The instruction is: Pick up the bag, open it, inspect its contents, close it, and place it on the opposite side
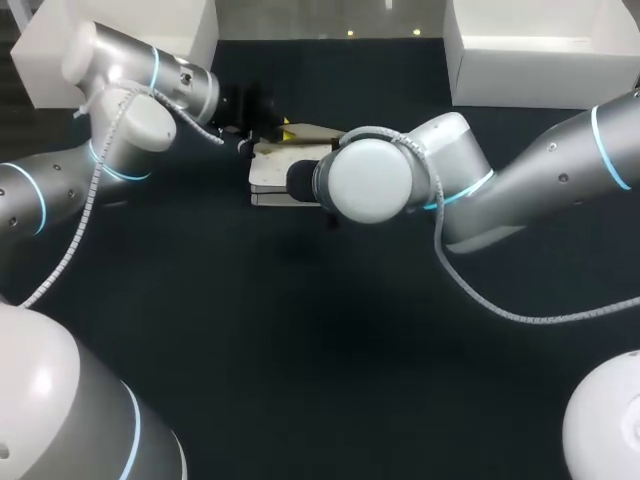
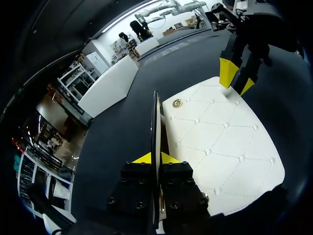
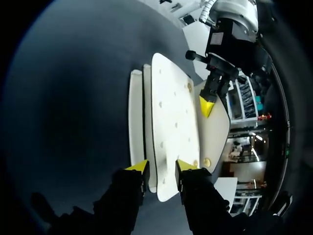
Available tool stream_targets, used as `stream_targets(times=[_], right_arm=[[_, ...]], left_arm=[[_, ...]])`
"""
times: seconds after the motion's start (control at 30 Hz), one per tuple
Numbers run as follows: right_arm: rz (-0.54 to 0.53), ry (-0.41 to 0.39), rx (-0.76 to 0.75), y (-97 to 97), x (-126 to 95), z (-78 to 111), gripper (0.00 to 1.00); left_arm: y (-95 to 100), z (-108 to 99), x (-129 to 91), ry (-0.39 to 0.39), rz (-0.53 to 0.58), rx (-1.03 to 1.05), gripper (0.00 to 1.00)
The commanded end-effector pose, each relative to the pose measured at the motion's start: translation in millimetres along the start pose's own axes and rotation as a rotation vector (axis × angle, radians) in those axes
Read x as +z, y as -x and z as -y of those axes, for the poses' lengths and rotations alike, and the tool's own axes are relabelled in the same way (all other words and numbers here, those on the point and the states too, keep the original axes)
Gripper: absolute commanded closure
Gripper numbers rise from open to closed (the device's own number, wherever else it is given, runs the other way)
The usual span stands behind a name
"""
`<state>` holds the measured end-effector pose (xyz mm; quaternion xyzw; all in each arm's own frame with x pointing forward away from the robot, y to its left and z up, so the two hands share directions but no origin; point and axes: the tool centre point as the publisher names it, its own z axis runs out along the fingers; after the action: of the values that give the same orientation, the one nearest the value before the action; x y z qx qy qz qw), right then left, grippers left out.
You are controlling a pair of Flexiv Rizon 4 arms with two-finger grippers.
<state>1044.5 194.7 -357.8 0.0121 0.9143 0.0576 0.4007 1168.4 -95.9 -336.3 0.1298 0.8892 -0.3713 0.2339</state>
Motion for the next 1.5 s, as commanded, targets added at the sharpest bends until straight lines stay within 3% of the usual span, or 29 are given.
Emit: stream_targets(times=[0.03, 0.2, 0.43, 0.5, 0.53, 0.8, 1.07, 1.27, 1.3, 1.33, 1.37, 1.5], right_arm=[[0.0, -0.004, -0.002, -0.4, 8.7, -3.3, 0.71], [-0.003, -0.007, -0.005, -0.1, 11.5, -3.0, 0.8], [-0.008, -0.012, -0.005, 0.0, 13.8, -1.1, 0.84], [-0.008, -0.013, -0.004, 0.0, 14.0, -1.0, 0.91], [-0.007, -0.014, -0.004, 0.0, 14.1, -1.0, 0.99], [0.0, -0.011, 0.0, 1.0, 13.3, -1.8, 1.0], [0.0, -0.008, 0.011, 0.4, 13.2, -2.4, 1.0], [0.0, -0.008, 0.011, 0.4, 13.2, -2.4, 1.0], [0.0, -0.008, 0.011, 0.4, 13.2, -2.4, 1.0], [0.0, -0.008, 0.011, 0.4, 13.2, -2.4, 1.0], [0.0, -0.008, 0.011, 0.4, 13.2, -2.4, 1.0], [0.0, -0.008, 0.011, 0.4, 13.2, -2.4, 1.0]], left_arm=[[-0.5, -1.7, -1.7, -0.005, 0.0, 0.004, 1.0], [-0.6, -1.8, -2.3, -0.012, -0.004, 0.012, 1.0], [-1.6, -0.1, -1.7, -0.019, -0.015, 0.037, 1.0], [-2.0, 0.6, -1.9, -0.022, -0.016, 0.043, 1.0], [-2.4, 0.9, -2.2, -0.024, -0.016, 0.049, 1.0], [-12.2, 4.1, -5.5, -0.053, 0.025, 0.129, 1.0], [-34.1, 7.4, -6.2, -0.096, 0.083, 0.253, 1.0], [-36.4, 9.7, -10.0, -0.095, 0.085, 0.26, 1.0], [-35.1, 10.2, -11.8, -0.099, 0.078, 0.242, 0.98], [-32.8, 10.9, -13.7, -0.093, 0.077, 0.233, 0.69], [-30.9, 11.6, -15.4, -0.091, 0.076, 0.22, 0.6], [-22.0, 13.3, -23.6, -0.097, 0.085, 0.199, 0.56]])
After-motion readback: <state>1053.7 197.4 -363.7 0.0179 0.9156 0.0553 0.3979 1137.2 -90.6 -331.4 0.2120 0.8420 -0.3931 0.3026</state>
